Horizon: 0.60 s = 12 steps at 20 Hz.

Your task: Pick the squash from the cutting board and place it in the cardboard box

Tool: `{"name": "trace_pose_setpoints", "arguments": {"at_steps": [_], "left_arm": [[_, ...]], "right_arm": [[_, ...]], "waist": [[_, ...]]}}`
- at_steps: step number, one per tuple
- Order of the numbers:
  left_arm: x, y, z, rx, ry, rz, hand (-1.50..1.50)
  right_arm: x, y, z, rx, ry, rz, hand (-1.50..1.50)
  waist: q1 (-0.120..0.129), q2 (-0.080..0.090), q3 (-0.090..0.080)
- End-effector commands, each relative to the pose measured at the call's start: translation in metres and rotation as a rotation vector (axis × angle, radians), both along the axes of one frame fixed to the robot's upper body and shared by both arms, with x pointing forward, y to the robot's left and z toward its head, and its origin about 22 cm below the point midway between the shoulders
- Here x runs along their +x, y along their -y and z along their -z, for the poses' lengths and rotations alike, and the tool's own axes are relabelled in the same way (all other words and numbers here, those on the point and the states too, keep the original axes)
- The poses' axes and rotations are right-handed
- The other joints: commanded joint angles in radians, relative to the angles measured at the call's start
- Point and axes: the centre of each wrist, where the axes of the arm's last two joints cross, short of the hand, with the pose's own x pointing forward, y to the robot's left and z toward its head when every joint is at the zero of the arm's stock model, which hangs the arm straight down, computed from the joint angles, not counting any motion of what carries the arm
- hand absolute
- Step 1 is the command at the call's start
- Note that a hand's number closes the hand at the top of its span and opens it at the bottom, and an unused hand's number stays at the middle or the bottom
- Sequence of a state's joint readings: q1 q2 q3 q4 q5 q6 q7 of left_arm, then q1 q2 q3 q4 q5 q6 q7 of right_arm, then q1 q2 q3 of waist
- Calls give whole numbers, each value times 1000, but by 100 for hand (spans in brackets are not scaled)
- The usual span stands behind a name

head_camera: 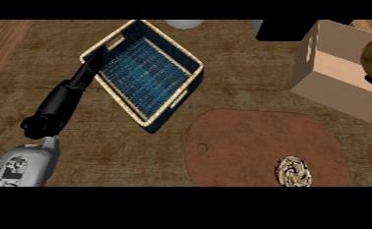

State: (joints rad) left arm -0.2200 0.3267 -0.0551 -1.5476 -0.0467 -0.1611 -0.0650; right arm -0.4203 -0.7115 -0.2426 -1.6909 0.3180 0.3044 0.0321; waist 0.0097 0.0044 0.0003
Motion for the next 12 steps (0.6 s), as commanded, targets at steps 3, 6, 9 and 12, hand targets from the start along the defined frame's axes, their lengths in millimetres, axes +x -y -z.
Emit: {"name": "trace_pose_setpoints", "arguments": {"at_steps": [3,6,9,12], "left_arm": [[8,7,8,-3,9,10,0],[11,-9,-9,9,21,10,0],[6,21,-9,-9,11,34,0],[-3,9,10,4,0,33,0]], "right_arm": [[36,58,0,-123,-65,86,150],[44,77,12,-185,-204,99,150],[50,85,20,-258,-379,102,150],[50,114,35,-280,-428,68,150]], "waist": [[17,9,0],[23,9,0],[34,8,0],[37,10,1]]}}
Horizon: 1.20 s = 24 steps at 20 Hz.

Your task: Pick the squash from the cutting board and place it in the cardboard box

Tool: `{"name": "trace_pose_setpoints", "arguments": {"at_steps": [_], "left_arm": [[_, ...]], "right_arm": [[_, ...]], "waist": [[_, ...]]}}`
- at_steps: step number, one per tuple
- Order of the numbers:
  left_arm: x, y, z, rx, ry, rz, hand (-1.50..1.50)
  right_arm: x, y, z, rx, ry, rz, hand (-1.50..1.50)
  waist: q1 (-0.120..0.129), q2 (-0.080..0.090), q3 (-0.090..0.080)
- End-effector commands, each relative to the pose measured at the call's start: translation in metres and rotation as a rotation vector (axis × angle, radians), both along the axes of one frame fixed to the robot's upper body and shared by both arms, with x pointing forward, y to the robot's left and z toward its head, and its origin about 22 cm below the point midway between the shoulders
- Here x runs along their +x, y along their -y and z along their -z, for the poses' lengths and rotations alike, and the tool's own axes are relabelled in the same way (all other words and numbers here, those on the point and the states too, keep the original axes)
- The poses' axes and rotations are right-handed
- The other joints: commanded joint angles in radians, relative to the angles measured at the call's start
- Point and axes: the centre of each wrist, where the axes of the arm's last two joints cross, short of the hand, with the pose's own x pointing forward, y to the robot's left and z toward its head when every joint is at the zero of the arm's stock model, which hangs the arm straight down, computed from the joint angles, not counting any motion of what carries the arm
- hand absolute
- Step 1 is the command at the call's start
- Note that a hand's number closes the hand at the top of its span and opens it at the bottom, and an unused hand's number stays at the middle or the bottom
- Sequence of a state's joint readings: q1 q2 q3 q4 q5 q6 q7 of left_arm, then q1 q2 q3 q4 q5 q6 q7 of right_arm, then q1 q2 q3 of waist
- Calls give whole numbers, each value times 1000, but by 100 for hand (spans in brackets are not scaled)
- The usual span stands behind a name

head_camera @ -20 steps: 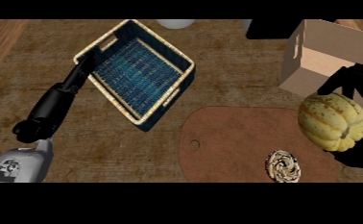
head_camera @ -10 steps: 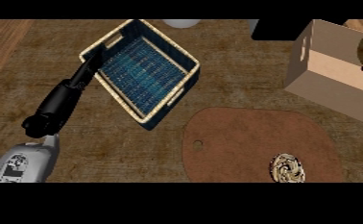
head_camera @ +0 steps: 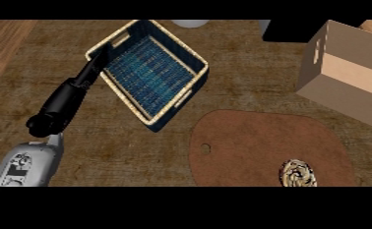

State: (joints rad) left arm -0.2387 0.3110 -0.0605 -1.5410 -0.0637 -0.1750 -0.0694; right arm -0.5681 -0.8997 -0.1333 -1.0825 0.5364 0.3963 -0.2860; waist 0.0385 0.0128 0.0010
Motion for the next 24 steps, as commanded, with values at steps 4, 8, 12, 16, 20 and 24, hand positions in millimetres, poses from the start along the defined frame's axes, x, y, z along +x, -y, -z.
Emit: {"name": "trace_pose_setpoints", "arguments": {"at_steps": [4,8,12,16,20,24], "left_arm": [[0,6,8,14,12,12,0],[-2,19,6,-6,2,14,0],[11,-12,-5,-10,17,4,0],[7,-3,1,3,-1,5,0],[5,1,-1,-5,-4,2,0],[-5,-3,8,-1,-9,8,0]], "right_arm": [[2,44,26,-124,-235,-5,150],[17,42,30,-106,-332,-78,-150],[11,59,32,-3,-306,-220,-150],[28,44,32,305,-90,-302,-150],[32,48,51,777,7,-262,-150],[20,71,45,1019,-16,-109,-150]], "waist": [[8,5,1],[24,4,1],[14,8,2],[-7,0,2],[-10,-3,5],[7,-2,2]]}}
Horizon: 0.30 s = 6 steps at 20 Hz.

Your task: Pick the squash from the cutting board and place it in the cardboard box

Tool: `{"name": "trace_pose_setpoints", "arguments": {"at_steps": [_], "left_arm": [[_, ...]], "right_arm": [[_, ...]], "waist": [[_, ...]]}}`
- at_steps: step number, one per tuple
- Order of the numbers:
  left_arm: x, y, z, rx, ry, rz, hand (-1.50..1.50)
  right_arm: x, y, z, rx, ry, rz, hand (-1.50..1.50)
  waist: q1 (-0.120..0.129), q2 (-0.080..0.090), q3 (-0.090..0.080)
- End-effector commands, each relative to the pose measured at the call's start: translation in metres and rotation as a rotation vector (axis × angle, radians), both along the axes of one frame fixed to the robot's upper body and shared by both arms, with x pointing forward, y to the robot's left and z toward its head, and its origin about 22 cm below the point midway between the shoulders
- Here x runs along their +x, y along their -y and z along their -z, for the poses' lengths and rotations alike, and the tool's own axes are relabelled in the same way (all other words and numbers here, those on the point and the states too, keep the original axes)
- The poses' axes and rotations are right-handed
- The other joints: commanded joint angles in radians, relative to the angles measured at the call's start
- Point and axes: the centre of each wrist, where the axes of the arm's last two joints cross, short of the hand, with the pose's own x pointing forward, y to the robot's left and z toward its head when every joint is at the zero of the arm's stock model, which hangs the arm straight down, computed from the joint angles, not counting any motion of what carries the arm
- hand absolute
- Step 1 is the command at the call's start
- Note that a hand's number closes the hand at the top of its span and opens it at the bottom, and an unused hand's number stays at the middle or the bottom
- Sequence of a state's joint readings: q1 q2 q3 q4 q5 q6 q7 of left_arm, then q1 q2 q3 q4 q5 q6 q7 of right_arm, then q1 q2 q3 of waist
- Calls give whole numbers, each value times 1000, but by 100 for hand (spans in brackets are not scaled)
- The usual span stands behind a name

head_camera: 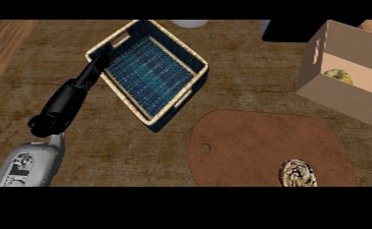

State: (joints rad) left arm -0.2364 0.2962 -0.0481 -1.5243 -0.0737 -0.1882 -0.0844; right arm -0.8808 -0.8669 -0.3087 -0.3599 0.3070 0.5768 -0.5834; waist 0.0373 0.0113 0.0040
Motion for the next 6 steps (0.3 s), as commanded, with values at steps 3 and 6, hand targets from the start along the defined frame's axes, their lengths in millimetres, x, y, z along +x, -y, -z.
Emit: {"name": "trace_pose_setpoints", "arguments": {"at_steps": [3,6], "left_arm": [[9,2,-7,-8,22,7,0],[3,8,-2,-9,18,11,0]], "right_arm": [[-14,27,-19,364,-9,48,-150],[-30,42,-12,406,26,114,-150]], "waist": [[11,15,0],[13,14,2]]}}
